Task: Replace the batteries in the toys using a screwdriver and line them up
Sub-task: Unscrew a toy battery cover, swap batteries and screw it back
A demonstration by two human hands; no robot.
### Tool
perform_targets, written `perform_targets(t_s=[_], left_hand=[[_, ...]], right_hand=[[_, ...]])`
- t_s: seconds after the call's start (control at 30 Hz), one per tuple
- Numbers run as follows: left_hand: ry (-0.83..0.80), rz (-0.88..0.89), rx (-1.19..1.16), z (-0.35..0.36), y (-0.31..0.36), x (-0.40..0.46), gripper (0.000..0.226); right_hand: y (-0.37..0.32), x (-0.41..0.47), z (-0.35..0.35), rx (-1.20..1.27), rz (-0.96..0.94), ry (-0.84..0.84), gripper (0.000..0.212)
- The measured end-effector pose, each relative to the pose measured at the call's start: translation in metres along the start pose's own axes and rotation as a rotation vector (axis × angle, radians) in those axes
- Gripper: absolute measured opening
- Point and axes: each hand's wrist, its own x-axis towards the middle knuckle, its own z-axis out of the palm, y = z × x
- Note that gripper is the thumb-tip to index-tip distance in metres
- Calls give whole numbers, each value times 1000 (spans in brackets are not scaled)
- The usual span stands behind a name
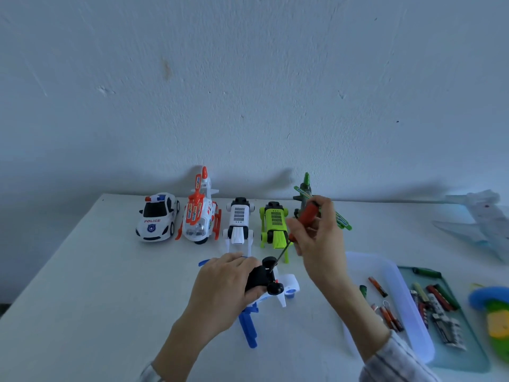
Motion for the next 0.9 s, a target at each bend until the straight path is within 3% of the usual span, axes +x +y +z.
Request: perform_targets(t_s=[0.37, 0.5, 0.67, 0.8, 0.9], left_hand=[[7, -14, -66, 1, 0, -4, 31], [11, -21, -62, -2, 3, -4, 32], [-52, -44, -2, -2, 5, -6, 36], [-56, -59, -25, -2, 6, -5, 36], [-47, -52, -60, 0, 6, -4, 35]], right_hand=[[37, -21, -12, 544, 478, 215, 18], [16, -30, -14, 500, 253, 225, 21], [-18, -28, -13, 129, -165, -39, 35], [-26, -29, -9, -56, -303, -213, 37], [-25, -28, -7, -81, -339, -237, 37]])
